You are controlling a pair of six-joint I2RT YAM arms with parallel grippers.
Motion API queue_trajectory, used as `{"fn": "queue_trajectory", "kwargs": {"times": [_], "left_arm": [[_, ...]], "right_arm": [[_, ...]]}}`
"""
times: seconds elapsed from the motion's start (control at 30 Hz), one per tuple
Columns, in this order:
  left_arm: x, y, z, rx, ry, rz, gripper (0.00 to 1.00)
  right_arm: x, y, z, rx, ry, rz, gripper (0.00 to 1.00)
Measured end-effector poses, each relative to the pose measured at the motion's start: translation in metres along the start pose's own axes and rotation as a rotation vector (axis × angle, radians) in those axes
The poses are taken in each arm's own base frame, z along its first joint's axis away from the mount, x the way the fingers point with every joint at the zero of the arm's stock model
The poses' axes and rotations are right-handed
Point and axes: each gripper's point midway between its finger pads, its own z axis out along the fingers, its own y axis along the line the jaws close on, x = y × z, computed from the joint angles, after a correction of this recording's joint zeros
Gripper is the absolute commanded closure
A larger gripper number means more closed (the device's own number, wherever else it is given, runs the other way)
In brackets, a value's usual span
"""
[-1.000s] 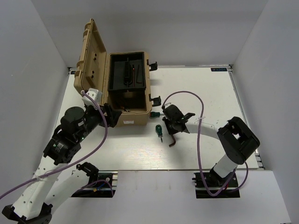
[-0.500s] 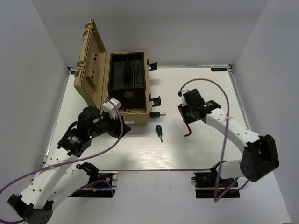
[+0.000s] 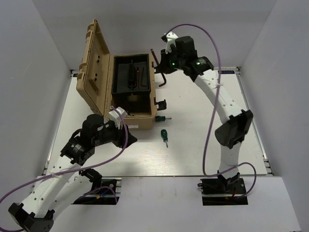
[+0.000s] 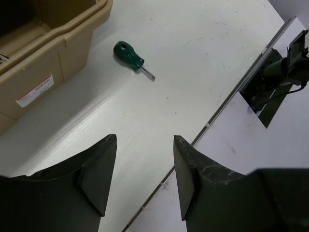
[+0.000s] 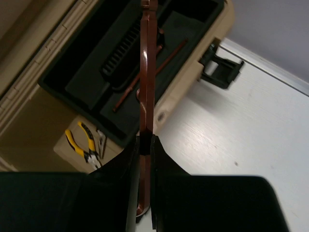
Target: Sort the tools into containers
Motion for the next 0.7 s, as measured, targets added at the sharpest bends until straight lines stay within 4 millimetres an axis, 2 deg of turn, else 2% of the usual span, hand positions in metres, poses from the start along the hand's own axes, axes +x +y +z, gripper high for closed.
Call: {"fn": "queue_trajectory", "kwargs": {"times": [0.07,0.23,0.3,0.37,0.57,0.7], "left_arm": [[0.005,0.000,0.002,0.003,0.009,-0.014,0.39],[0.018,0.004,0.007,-0.004,0.051,-0.053,0.39],[0.020,0.003,0.008,-0.005,0.061,-0.062,0.39],[0.021,0.004,0.010,-0.006,0.068,-0.071,0.39],[0.020,0.003,0.019,-0.002,0.077,-0.097,0.36],[0.024,0.001,0.035,0.020,0.103,-0.100,0.34]], "right_arm": [[-0.002,0.007,0.025,-0.029,-0.020,0.032,1.00],[0.021,0.030,0.105,-0.089,-0.007,0.110,1.00],[0.031,0.038,0.129,-0.111,-0.001,0.132,1.00],[0.034,0.045,0.145,-0.139,-0.010,0.159,1.00],[0.014,0.047,0.148,-0.174,-0.089,0.181,1.00],[0.013,0.042,0.152,-0.168,-0.108,0.171,1.00]]}}
